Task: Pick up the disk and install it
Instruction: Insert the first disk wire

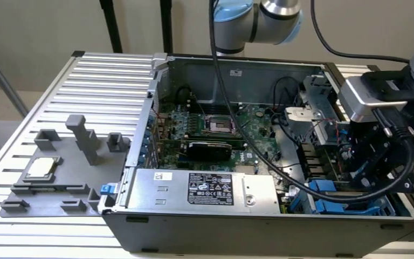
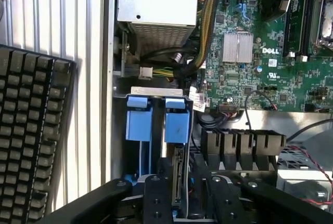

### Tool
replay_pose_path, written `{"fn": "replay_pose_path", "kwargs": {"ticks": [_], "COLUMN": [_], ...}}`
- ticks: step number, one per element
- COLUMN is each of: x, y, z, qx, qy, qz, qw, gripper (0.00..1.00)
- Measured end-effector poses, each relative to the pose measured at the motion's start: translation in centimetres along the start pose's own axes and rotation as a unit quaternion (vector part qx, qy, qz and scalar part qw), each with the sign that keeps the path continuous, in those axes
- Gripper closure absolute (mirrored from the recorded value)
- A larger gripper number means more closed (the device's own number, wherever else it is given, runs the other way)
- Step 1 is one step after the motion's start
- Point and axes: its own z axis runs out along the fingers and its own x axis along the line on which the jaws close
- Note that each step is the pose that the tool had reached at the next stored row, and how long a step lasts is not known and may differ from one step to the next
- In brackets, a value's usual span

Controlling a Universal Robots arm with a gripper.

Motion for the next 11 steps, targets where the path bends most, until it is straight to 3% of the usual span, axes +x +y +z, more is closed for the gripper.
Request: {"fn": "replay_pose_path", "kwargs": {"ticks": [5, 11], "x": [0.5, 0.9], "y": [-1.78, -3.42], "z": [0.03, 0.07], "qx": [-0.0032, -0.0089], "qy": [-0.0024, -0.0031], "qz": [0.000, 0.000], "qw": [1.0000, 1.0000], "gripper": [0.66, 0.66]}}
